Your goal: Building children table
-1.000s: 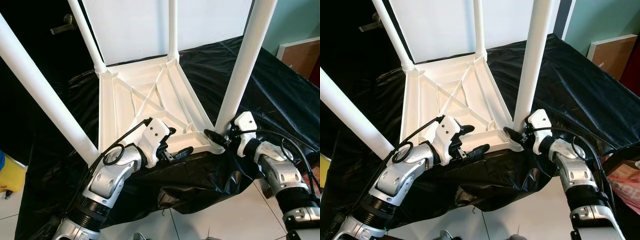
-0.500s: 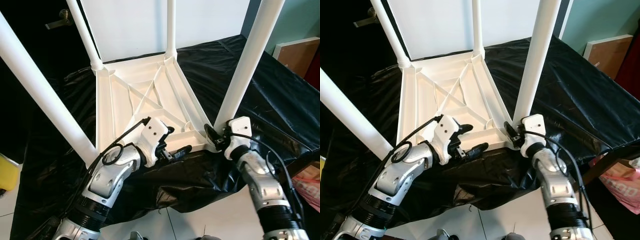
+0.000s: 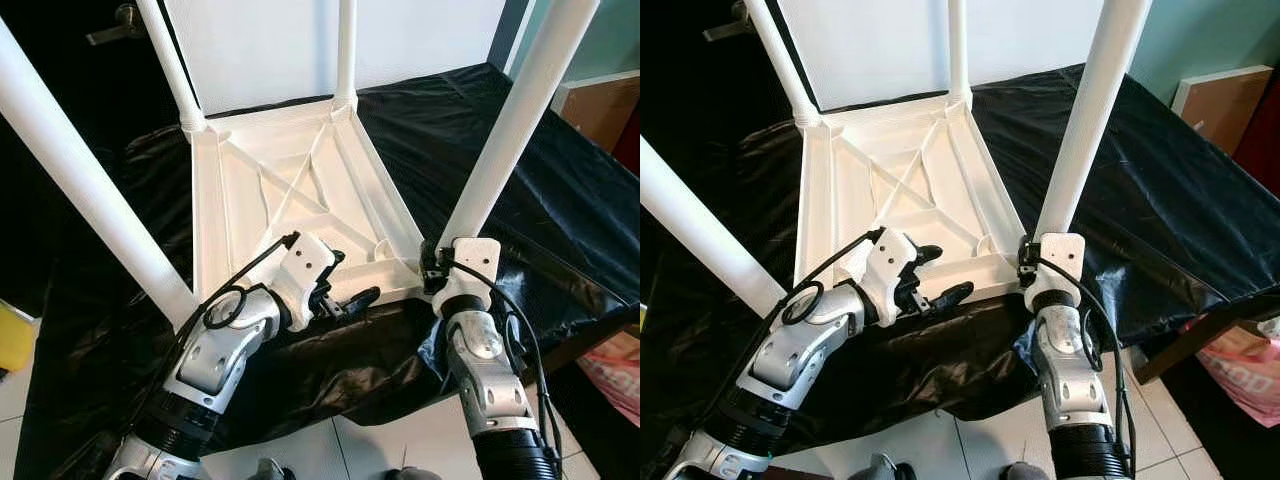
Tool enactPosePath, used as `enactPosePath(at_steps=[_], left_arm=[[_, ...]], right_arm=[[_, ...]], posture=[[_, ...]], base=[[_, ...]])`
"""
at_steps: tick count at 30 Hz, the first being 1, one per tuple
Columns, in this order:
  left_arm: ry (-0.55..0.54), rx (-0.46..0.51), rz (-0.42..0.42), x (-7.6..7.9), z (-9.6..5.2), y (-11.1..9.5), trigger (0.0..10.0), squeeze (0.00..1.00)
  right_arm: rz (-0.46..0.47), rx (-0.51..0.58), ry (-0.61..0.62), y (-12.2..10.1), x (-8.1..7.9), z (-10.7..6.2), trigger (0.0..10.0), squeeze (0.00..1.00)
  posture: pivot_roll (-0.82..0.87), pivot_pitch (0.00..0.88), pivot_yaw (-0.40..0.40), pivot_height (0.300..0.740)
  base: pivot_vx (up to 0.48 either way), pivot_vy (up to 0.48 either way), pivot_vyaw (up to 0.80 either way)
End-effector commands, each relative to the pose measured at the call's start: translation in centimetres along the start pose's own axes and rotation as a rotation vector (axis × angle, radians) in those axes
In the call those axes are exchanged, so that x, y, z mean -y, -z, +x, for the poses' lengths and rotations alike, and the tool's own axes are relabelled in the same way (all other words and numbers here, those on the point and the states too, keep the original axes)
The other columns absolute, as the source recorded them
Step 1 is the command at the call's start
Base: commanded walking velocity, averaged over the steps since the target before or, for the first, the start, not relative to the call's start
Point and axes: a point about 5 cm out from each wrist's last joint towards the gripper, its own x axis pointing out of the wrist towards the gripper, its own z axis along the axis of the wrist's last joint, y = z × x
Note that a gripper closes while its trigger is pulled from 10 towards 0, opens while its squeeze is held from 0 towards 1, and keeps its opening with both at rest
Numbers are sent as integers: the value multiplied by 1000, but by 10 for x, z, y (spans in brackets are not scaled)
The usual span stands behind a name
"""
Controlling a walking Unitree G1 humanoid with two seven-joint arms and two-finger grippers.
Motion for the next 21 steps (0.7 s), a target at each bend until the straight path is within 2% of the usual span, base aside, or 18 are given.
enactPosePath(at_steps=[1,9,12,18,19,20,21], left_arm=[[-40,4,21,-1,-2,-1,10000,0],[-74,47,62,-3,-2,-6,10000,0],[-133,67,48,-11,-3,-7,10000,0],[-129,66,30,-12,-4,-6,10000,0],[-126,77,24,-12,-3,-8,10000,0],[-126,77,24,-12,-3,-8,10000,0],[-122,98,5,-12,-4,-11,10000,0]], right_arm=[[-5,-83,49,15,6,-5,10000,0],[-27,-52,53,7,6,-7,10000,0],[-42,-41,33,6,10,-7,10000,0],[-45,-8,-34,3,16,-6,10000,0],[-39,3,-53,1,17,-6,10000,43],[-39,3,-53,1,17,-6,10000,43],[-31,18,-82,-3,18,-7,10000,1000]], posture=[[-91,119,39,740],[-79,121,37,740],[-76,118,36,740],[-79,121,39,740],[-76,124,39,740],[-76,124,39,740],[-74,126,39,740]], base=[[0,0,0],[0,0,0],[0,0,0],[0,0,0],[0,0,0],[0,0,0],[0,0,0]])
